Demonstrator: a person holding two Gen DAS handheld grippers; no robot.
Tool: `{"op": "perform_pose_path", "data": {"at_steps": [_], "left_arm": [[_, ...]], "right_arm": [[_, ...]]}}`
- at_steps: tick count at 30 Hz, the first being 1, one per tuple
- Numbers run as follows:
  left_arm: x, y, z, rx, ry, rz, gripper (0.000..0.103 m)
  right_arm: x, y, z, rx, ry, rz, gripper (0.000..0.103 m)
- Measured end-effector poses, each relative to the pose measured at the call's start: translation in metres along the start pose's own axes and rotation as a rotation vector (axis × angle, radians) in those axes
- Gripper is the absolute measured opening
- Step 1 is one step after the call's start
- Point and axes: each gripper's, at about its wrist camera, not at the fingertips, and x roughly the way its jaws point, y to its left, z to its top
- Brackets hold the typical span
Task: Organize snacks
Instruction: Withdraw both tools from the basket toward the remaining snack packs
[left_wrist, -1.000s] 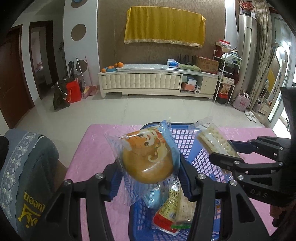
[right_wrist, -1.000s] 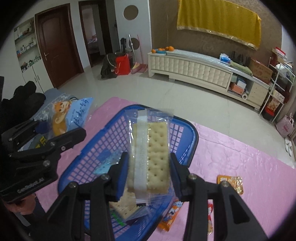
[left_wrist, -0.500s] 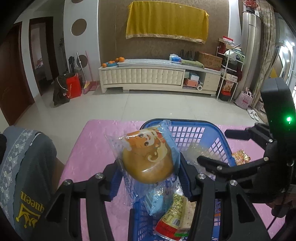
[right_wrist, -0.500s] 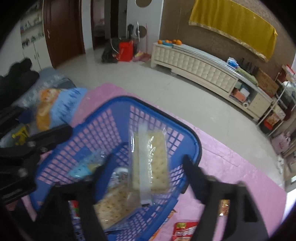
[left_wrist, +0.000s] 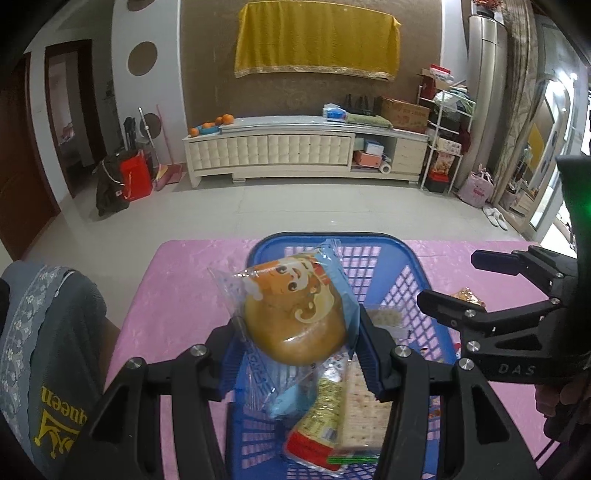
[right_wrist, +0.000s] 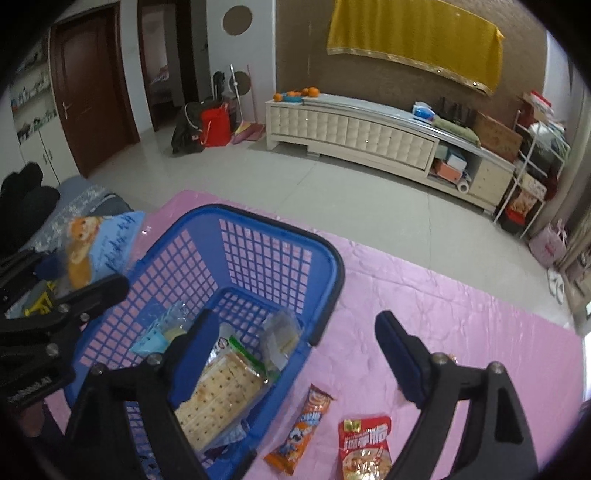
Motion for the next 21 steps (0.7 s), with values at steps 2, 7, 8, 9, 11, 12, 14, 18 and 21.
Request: {"op": "perform_pose_path", "data": {"at_steps": [2,7,8,9,11,12,14,18,21], "left_arm": [[0.004,-0.005,0.001,0.003,0.013,-0.014,0.051],[0.016,-0.010,0.004,0.013,0.045,-0.033,0.051],[0.017,-0.012,0.005,0.015,0.049,-0.036,0.051],[0.019,-0.013,0.006,0.017,0.054,-0.039,0.051],[0.023,-0.016,0.008,0.021,0.066,-0.044,0.051],[0.026,-0.017,0.009,0.020,0.076,-0.049,0.051],[0.032,-0.019,0.012,0.017,0.094,-0.061,0.051],[0.041,-0.025,0.018,0.038,0.096,-0.059,0.053],[0.050,-0.030,0.023,0.058,0.127,-0.065,0.061]], "right_arm": [[-0.004,-0.005,-0.001,0.008,-0.002,-0.004,0.089],[-0.006,-0.017,-0.005,0.038,-0.008,-0.001,0.089],[-0.006,-0.019,-0.005,0.041,-0.008,-0.001,0.089],[-0.005,-0.021,-0.006,0.047,-0.009,-0.003,0.089],[-0.003,-0.025,-0.007,0.059,-0.008,-0.008,0.089],[-0.001,-0.027,-0.007,0.065,-0.005,-0.009,0.089],[0.001,-0.030,-0.008,0.072,-0.002,-0.004,0.089],[-0.001,-0.038,-0.012,0.089,-0.015,-0.007,0.089],[-0.002,-0.043,-0.019,0.096,0.007,-0.025,0.089]]}}
